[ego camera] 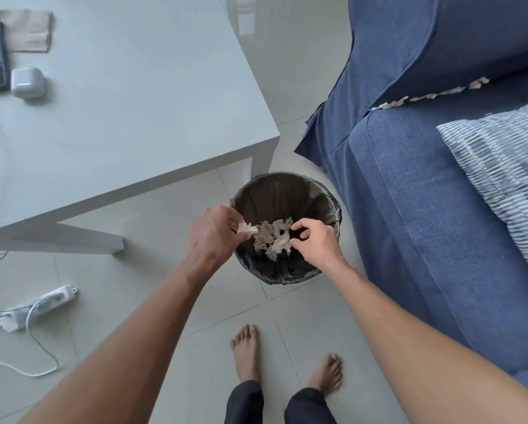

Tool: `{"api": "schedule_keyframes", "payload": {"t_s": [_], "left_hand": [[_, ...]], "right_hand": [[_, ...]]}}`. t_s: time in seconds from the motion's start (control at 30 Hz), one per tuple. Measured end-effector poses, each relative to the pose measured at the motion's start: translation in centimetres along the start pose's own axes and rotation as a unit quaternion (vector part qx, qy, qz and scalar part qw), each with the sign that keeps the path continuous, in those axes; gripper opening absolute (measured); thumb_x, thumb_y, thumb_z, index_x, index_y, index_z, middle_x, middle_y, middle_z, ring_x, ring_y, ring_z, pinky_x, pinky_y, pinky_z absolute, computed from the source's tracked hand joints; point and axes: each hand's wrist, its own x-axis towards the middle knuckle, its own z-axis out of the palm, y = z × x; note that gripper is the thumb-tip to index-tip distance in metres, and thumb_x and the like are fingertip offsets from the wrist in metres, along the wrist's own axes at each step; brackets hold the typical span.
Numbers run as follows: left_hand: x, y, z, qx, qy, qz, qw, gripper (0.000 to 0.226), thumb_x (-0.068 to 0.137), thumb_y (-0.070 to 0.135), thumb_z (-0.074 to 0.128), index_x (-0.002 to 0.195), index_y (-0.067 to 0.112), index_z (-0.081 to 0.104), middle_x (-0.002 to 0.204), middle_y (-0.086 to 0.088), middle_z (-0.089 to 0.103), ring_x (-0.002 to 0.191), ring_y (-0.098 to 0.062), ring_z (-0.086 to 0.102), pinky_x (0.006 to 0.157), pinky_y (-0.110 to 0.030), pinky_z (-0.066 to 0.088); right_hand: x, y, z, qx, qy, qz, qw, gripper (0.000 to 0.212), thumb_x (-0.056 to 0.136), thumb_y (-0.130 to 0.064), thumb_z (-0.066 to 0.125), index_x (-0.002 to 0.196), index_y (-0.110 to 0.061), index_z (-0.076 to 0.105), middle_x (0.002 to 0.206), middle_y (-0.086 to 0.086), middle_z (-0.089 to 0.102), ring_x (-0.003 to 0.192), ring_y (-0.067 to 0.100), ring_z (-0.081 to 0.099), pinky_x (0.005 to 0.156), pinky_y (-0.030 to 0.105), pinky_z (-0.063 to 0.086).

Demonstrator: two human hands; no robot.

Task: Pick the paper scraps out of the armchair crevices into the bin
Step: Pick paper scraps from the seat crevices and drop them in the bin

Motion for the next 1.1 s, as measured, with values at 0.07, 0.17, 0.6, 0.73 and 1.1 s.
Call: {"api": "schedule_keyframes", "payload": {"t_s": [0.07, 0.17, 0.6, 0.73, 1.1], "left_hand": [[0.1, -0.1, 0.2, -0.005, 0.002, -0.006, 1.000, 0.026, 0.077, 0.029, 0.084, 0.100, 0.017, 0.078, 0.090, 0.002, 0.077, 0.082, -0.018, 0.072, 0.070, -0.027, 0.053], [0.3, -0.3, 0.6, -0.009, 0.002, -0.013, 1.000, 0.027, 0.077, 0.028, 0.083, 0.101, 0.017, 0.077, 0.090, 0.002, 0.077, 0.082, -0.017, 0.072, 0.066, -0.024, 0.048], [0.8, 2.1, 4.1, -0.009, -0.039, 0.012, 0.999, 0.027, 0.086, 0.036, 0.075, 0.103, 0.015, 0.078, 0.100, 0.001, 0.077, 0.088, -0.016, 0.071, 0.068, -0.024, 0.049], [0.7, 2.8, 4.9, 0.003, -0.070, 0.019, 0.997, 0.020, 0.092, 0.032, 0.069, 0.099, 0.016, 0.079, 0.100, 0.003, 0.077, 0.088, -0.016, 0.072, 0.074, -0.028, 0.056], [-0.2, 4.7, 6.5, 0.057, -0.092, 0.006, 0.994, 0.021, 0.093, 0.023, 0.060, 0.104, 0.017, 0.077, 0.101, -0.004, 0.076, 0.093, -0.026, 0.071, 0.081, -0.040, 0.059]], "right_hand": [[0.0, 0.2, 0.0, 0.002, -0.007, 0.006, 1.000, 0.020, 0.086, -0.024, 0.075, 0.106, -0.029, 0.074, 0.085, -0.002, 0.067, 0.071, 0.024, 0.066, 0.072, 0.037, 0.059], [0.1, 0.7, -0.4, -0.009, -0.011, 0.005, 1.000, 0.016, 0.087, -0.024, 0.072, 0.102, -0.030, 0.073, 0.083, -0.003, 0.068, 0.080, 0.021, 0.066, 0.074, 0.031, 0.054], [0.5, 3.9, -2.9, -0.009, 0.019, 0.014, 1.000, 0.019, 0.094, -0.020, 0.060, 0.106, -0.028, 0.072, 0.078, -0.007, 0.070, 0.080, 0.016, 0.065, 0.069, 0.028, 0.050], [-0.2, 5.3, -2.9, -0.002, 0.016, 0.023, 1.000, 0.020, 0.094, -0.018, 0.061, 0.108, -0.025, 0.073, 0.080, -0.003, 0.071, 0.079, 0.016, 0.065, 0.069, 0.027, 0.050], [-1.2, 7.1, -3.5, 0.024, 0.016, 0.033, 0.999, 0.019, 0.094, -0.018, 0.060, 0.109, -0.024, 0.072, 0.079, -0.006, 0.069, 0.082, 0.017, 0.065, 0.072, 0.027, 0.051]]}}
